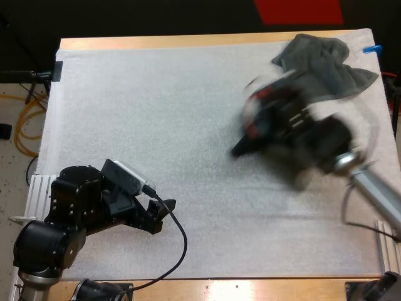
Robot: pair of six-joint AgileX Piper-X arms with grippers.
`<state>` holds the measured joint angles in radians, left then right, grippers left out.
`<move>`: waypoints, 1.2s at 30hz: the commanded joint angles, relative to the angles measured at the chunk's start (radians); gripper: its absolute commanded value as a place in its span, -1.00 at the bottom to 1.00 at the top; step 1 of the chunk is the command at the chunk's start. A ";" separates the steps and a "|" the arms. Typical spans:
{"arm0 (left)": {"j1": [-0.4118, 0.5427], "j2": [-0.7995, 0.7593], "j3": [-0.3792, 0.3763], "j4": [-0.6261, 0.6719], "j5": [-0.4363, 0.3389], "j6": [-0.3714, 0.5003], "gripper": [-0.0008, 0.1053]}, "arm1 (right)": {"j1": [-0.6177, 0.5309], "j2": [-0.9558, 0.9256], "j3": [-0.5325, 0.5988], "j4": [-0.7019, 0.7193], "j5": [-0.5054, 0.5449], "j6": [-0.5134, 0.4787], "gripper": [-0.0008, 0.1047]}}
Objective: Pick towel from pile fold and stack
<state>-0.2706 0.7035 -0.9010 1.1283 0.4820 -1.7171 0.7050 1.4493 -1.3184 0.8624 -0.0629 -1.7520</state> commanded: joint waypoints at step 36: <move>-0.005 -0.002 -0.008 -0.119 -0.176 0.024 0.36 | -0.121 0.056 0.009 0.052 0.099 0.050 0.26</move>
<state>-0.2706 0.7035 -0.9010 1.0312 0.3178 -1.6912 0.5930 1.5175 -1.2983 0.9041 0.0449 -1.6930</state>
